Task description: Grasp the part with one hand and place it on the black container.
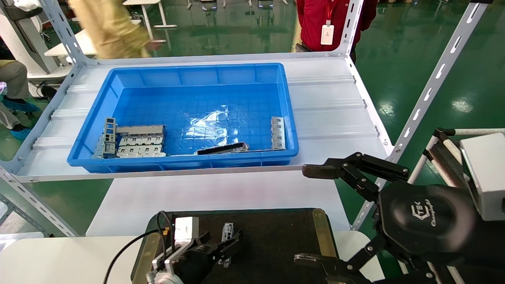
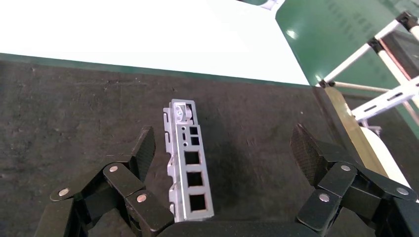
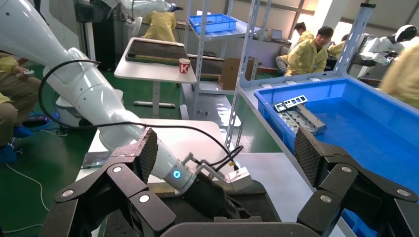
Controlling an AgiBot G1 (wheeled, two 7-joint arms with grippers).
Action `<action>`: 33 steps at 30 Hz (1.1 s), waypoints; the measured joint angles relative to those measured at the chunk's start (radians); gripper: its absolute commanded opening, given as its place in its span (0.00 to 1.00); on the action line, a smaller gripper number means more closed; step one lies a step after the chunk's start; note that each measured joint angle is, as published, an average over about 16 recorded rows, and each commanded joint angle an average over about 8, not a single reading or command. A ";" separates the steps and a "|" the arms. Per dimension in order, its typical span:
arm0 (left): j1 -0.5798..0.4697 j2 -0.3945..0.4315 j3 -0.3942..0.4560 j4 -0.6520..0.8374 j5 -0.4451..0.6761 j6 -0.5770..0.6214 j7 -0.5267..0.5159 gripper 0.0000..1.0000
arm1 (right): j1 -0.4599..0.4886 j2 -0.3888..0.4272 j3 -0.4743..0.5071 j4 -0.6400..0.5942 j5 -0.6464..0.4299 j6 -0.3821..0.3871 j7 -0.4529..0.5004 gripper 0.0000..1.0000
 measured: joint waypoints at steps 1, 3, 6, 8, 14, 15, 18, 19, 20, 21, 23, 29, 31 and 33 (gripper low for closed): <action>0.001 -0.012 -0.002 -0.001 0.003 0.017 -0.001 1.00 | 0.000 0.000 0.000 0.000 0.000 0.000 0.000 1.00; 0.005 -0.035 -0.006 -0.004 0.008 0.053 -0.003 1.00 | 0.000 0.000 0.000 0.000 0.000 0.000 0.000 1.00; 0.011 -0.071 -0.015 -0.006 0.018 0.110 -0.006 1.00 | 0.000 0.000 0.000 0.000 0.000 0.000 0.000 1.00; 0.015 -0.097 -0.023 -0.007 0.026 0.152 -0.007 1.00 | 0.000 0.000 0.000 0.000 0.000 0.000 0.000 1.00; 0.028 -0.181 -0.055 -0.009 0.049 0.284 -0.002 1.00 | 0.000 0.000 -0.001 0.000 0.001 0.000 0.000 1.00; 0.029 -0.196 -0.061 -0.010 0.052 0.306 0.000 1.00 | 0.000 0.000 -0.001 0.000 0.001 0.000 0.000 1.00; 0.035 -0.238 -0.082 -0.010 0.060 0.370 0.008 1.00 | 0.000 0.000 -0.001 0.000 0.001 0.000 0.000 1.00; 0.037 -0.251 -0.089 -0.011 0.063 0.392 0.011 1.00 | 0.000 0.000 -0.001 0.000 0.001 0.000 0.000 1.00; 0.038 -0.264 -0.097 -0.011 0.064 0.412 0.014 1.00 | 0.000 0.000 -0.001 0.000 0.001 0.000 -0.001 1.00; 0.040 -0.277 -0.104 -0.011 0.066 0.432 0.017 1.00 | 0.000 0.000 -0.001 0.000 0.001 0.000 -0.001 1.00; 0.043 -0.302 -0.119 -0.011 0.068 0.469 0.024 1.00 | 0.000 0.000 -0.001 0.000 0.001 0.001 -0.001 1.00; 0.051 -0.366 -0.161 -0.013 0.068 0.567 0.046 1.00 | 0.000 0.001 -0.002 0.000 0.001 0.001 -0.001 1.00; 0.052 -0.386 -0.174 -0.013 0.066 0.597 0.053 1.00 | 0.000 0.001 -0.002 0.000 0.001 0.001 -0.001 1.00; 0.052 -0.406 -0.186 -0.014 0.063 0.625 0.060 1.00 | 0.000 0.001 -0.002 0.000 0.001 0.001 -0.001 1.00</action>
